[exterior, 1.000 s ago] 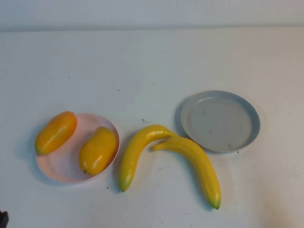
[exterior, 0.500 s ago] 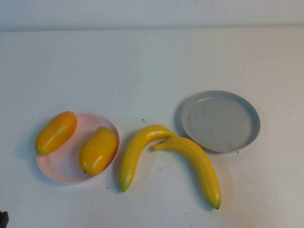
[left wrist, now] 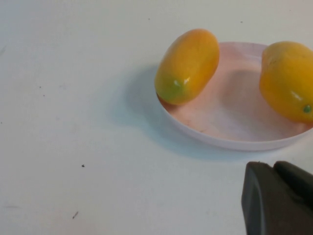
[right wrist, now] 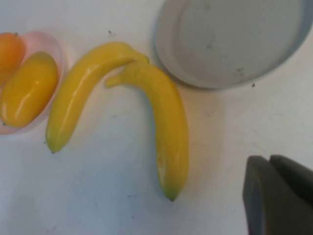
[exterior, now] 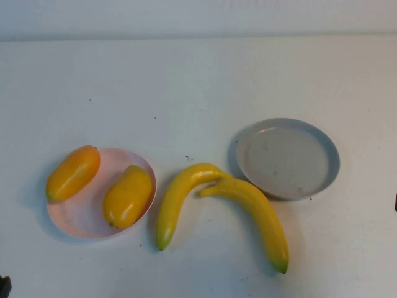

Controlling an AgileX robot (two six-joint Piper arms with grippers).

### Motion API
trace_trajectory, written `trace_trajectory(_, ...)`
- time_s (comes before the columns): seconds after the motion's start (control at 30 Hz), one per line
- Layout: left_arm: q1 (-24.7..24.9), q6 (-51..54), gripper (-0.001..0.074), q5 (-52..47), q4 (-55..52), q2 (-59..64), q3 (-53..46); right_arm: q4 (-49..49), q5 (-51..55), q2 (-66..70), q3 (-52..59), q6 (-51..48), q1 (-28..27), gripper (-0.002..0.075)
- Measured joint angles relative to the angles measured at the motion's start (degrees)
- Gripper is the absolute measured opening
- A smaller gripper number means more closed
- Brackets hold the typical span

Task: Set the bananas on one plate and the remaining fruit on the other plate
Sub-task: Put another type of fruit in the right plate

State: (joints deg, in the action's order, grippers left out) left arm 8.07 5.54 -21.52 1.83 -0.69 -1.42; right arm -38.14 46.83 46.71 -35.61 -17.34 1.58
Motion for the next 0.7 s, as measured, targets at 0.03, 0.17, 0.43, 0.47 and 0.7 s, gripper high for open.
trace_trajectory(0.03,0.00,0.00,0.0001,0.00,0.00,0.00,0.00,-0.01,0.25,2.51,-1.08,-0.65,0.00,-0.0017)
trace_trajectory(0.17,0.00,0.00,0.0001,0.00,0.00,0.00,0.00,1.10,0.00,11.13,-4.83,-1.68,3.39,-0.0017)
trace_trajectory(0.43,0.00,0.00,0.0001,0.00,0.00,0.00,0.00,11.90,-3.39,23.74,-12.38,6.41,21.67,-0.0017)
trace_trajectory(0.47,0.00,0.00,0.0001,0.00,0.00,0.00,0.00,13.83,-3.39,25.43,-13.63,7.64,23.84,-0.0017)
trace_trajectory(0.7,0.00,0.00,0.0001,0.00,-0.07,0.00,0.00,20.35,0.68,37.44,-23.19,9.84,32.65,0.0010)
